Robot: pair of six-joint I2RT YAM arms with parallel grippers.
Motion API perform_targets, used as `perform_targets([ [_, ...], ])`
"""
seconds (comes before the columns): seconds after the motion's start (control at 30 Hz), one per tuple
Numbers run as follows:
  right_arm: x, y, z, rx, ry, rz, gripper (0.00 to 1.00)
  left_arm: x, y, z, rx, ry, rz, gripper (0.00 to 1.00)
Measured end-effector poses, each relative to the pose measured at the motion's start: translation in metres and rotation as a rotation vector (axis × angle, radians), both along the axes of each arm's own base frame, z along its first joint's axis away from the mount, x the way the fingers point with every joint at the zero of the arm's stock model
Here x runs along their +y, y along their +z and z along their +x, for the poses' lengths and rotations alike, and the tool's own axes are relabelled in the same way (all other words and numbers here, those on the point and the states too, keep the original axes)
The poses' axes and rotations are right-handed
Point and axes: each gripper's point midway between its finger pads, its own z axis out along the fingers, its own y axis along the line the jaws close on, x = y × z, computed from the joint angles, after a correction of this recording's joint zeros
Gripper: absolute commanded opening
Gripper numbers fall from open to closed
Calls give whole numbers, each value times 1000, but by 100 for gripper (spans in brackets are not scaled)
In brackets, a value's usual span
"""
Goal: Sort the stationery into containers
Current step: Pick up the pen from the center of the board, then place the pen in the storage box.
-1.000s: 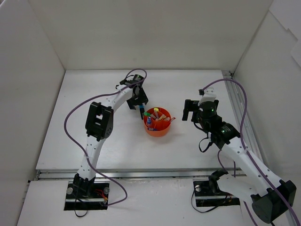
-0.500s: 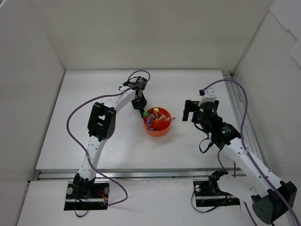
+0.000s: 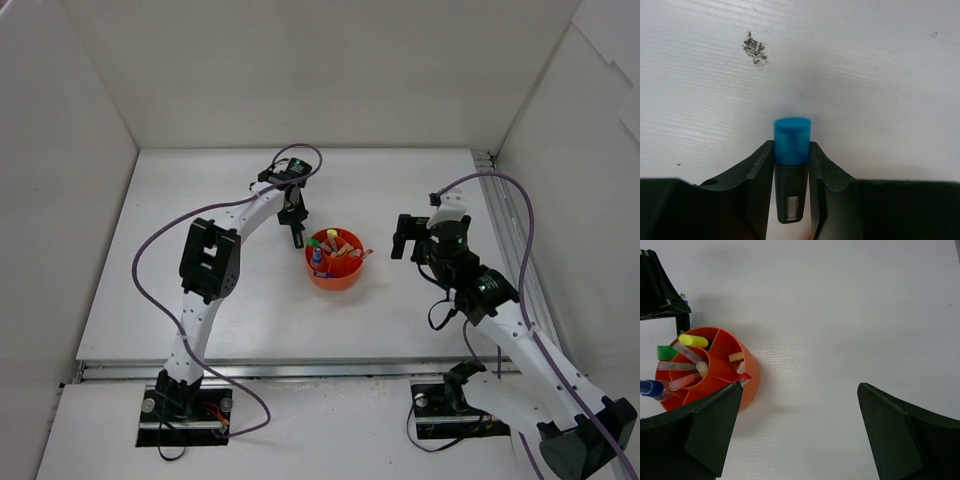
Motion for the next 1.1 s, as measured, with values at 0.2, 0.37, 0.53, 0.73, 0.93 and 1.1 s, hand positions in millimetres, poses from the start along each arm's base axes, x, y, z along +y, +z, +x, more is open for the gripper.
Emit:
perform_targets([
  [0.2, -3, 7, -5, -29, 1, 13, 98, 2, 83, -1, -241, -137, 82, 0],
  [0.37, -4, 5, -9, -31, 7, 10, 98, -24, 181, -6, -505, -222, 59, 0],
  [0.53, -6, 5, -14, -41, 13, 9, 98, -44, 219, -10, -631, -248, 36, 0],
  [0.73, -8, 7, -16, -53, 17, 6, 98, -76, 204, -17, -672, -321, 56, 1],
  [0.93, -8, 8, -16, -56, 21, -3, 98, -106, 204, -15, -733, -373, 22, 2],
  [1.1, -9, 7, -16, -56, 26, -18, 98, -106, 204, -6, -766, -332, 37, 2],
])
